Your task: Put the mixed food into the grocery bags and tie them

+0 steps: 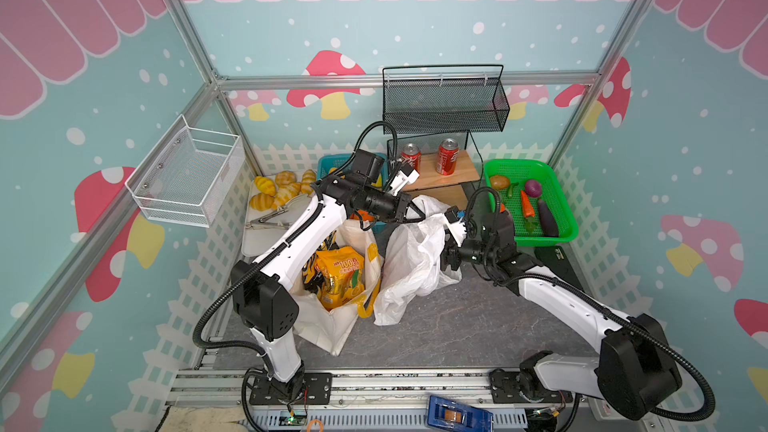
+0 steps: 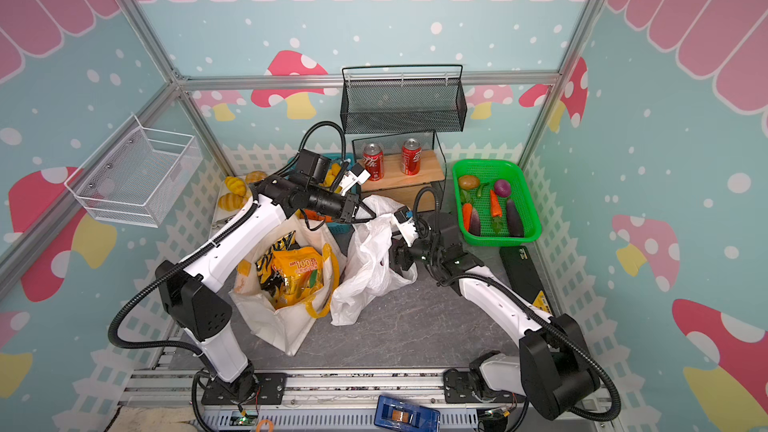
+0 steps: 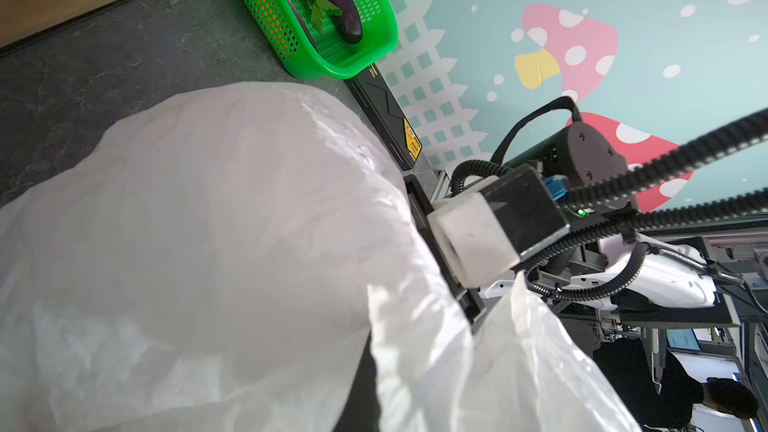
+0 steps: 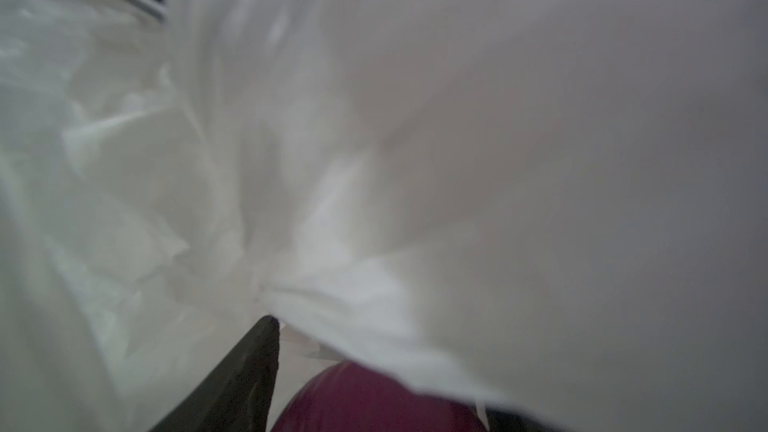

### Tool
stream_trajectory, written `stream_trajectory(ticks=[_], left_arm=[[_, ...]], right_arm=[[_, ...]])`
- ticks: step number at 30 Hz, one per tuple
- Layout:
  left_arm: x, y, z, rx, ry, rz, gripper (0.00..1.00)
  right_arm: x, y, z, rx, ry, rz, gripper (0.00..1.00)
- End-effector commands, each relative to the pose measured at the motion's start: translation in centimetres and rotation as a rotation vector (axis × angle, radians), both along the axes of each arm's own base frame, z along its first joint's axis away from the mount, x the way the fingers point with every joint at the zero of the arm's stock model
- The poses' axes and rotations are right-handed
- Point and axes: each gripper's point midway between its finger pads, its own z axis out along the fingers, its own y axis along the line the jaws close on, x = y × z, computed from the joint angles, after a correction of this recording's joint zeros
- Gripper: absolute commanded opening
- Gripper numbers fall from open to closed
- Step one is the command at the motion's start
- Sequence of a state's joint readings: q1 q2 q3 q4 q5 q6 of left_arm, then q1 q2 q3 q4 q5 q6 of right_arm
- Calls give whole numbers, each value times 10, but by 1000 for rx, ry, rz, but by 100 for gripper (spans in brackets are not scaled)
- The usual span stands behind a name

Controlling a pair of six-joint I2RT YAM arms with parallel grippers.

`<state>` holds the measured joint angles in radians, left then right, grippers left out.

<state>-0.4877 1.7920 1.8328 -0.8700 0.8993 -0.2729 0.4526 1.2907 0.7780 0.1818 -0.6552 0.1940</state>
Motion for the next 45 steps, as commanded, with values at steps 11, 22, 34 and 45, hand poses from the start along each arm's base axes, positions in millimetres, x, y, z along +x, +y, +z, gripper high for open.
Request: stream_trajectory(ticks=[11,22,34,45], left_arm=[[9,-4,-1,-4,-32,8,0],[10,-5,-2,1,-33,18,0],[13,-1,-1,5,-43,32,0],[14,3,-1,4,-44,40,0]], right_arm=[[-58,22,14,101,-178,245,34],[-16,31,-36,-49,-124,-5,39],[-27,26,-33,-58,-77,-17,73],[-33,16,-9,-57,-109,-24,89]])
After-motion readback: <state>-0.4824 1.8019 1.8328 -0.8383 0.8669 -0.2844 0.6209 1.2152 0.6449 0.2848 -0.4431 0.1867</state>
